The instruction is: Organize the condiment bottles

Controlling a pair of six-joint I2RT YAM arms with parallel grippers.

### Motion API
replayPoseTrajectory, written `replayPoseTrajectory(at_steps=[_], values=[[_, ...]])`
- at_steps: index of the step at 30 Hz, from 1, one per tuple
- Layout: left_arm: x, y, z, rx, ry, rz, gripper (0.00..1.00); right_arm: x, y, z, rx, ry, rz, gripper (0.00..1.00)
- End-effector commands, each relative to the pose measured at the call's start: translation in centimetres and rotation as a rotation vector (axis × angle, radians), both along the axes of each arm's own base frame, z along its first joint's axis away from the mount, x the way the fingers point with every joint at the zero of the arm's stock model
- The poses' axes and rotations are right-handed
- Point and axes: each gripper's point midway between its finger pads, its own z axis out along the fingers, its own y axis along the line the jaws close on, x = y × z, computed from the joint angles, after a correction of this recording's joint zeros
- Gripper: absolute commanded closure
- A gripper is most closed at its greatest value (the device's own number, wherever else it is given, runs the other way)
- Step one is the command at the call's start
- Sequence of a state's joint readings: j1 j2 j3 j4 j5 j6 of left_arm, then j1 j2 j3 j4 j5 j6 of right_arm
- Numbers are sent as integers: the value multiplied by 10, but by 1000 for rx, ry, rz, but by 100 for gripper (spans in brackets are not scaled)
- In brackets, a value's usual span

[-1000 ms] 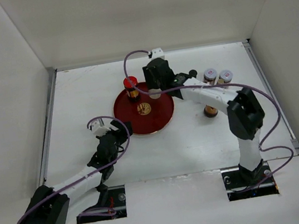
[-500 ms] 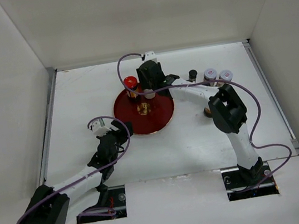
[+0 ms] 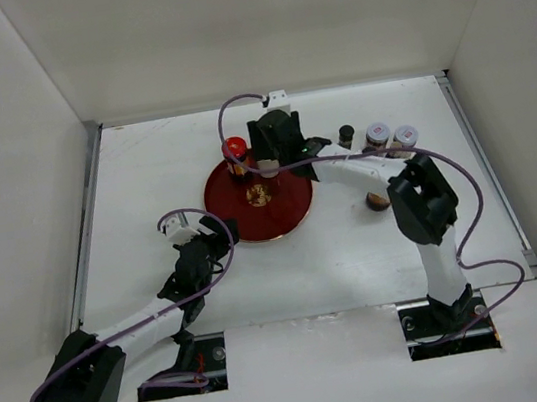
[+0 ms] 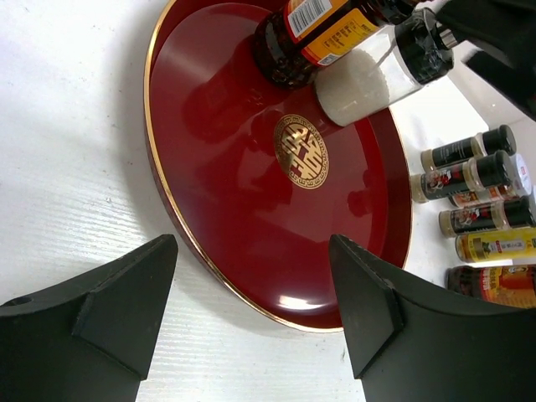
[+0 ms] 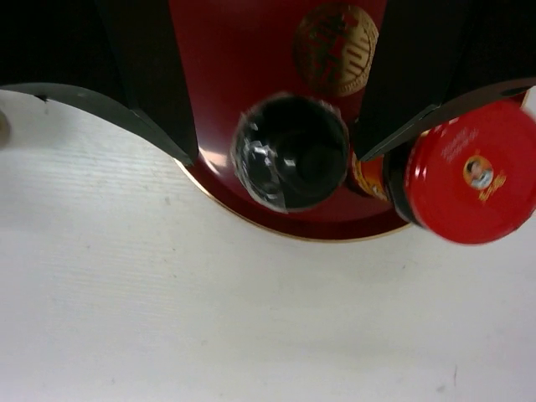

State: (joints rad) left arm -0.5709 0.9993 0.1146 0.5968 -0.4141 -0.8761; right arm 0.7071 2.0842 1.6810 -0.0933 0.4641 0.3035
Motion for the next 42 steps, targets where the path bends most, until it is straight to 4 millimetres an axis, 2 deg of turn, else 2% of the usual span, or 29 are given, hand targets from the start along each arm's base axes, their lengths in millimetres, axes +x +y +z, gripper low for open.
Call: replayPoseTrajectory(at_steps=[1,3,5,6,9,11,13,15,17,19,22,26,36,42], values=[[5,-2,12,-33,-40,6,28,-18,-14,96,157,-167,-35,18],[5,-3,17,-39,-55,4,28,-34,-32,100,165,-173,-55,21],[4,-2,16,-37,-53,5,28,-56,-57,107,175,-182,-90,28],[4,-3,14,-37,-47,3,28,-67,-70,110,179,-190,-109,34],[3,-5,17,-44,-52,-6,29,-105,-117,119,183,-221,-181,63],[3,-6,18,-46,-54,-9,29,-127,-151,119,163,-232,-244,68],[3,-7,15,-43,-48,-10,29,-150,-192,110,121,-222,-334,64],[3,-8,17,-47,-53,-15,29,-167,-230,96,93,-192,-430,46],[3,-9,18,-47,-53,-18,29,-176,-255,82,75,-147,-495,24],[3,-11,15,-39,-41,-22,29,-183,-273,68,34,-88,-530,12],[3,-13,16,-41,-43,-28,29,-182,-282,47,-10,-28,-543,4],[3,-12,16,-42,-48,-24,29,-172,-266,26,5,24,-481,0],[2,-11,14,-41,-40,-27,28,-150,-273,-9,2,103,-500,0],[3,-10,13,-38,-38,-21,28,-143,-266,-25,49,132,-465,3]])
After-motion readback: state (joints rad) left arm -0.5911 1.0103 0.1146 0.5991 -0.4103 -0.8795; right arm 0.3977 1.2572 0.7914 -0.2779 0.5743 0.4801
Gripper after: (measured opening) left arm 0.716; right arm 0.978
